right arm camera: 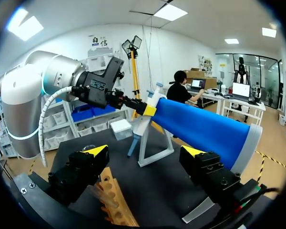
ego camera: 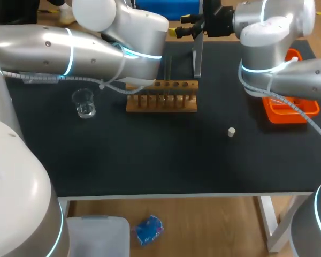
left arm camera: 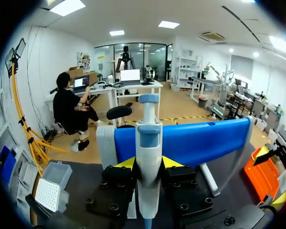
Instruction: Invert the test tube, pick up the pipette, mount the tip to pipette, aspirate from beaker and dispense into the tube, eject the tip, return the pipette, and cap with the stopper.
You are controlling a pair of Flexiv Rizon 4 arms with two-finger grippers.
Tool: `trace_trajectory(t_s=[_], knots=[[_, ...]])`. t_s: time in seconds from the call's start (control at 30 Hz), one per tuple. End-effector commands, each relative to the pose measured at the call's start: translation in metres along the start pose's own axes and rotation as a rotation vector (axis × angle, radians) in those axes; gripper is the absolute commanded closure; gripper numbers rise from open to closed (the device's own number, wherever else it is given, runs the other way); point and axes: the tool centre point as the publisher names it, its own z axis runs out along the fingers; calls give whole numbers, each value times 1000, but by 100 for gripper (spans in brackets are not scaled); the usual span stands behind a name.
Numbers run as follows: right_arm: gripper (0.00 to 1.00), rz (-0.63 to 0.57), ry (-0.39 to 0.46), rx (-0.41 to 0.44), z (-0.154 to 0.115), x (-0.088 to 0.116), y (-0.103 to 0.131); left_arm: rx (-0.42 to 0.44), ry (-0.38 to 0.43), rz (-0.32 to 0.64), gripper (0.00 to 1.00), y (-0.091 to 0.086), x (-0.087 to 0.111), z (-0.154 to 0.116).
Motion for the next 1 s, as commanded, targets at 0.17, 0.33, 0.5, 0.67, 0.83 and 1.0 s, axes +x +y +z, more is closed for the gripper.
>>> trace_trajectory(t_s=[0.17, 0.33, 0.5, 0.67, 0.83, 1.0], knots=[[0, 0, 1, 0, 0, 0, 0, -13, 2, 0, 100, 0, 0, 5], [0, 0, 1, 0, 0, 0, 0, -22, 1, -2, 100, 3, 0, 7], [0, 0, 1, 0, 0, 0, 0, -31, 2, -3, 100, 6, 0, 9], [0, 0, 1, 0, 0, 0, 0, -34, 4, -6, 100, 8, 0, 11], [0, 0, 1, 0, 0, 0, 0, -38, 6, -9, 100, 9, 0, 14], [0, 0, 1, 0, 0, 0, 0, -44, 11, -18, 100, 12, 1, 16]])
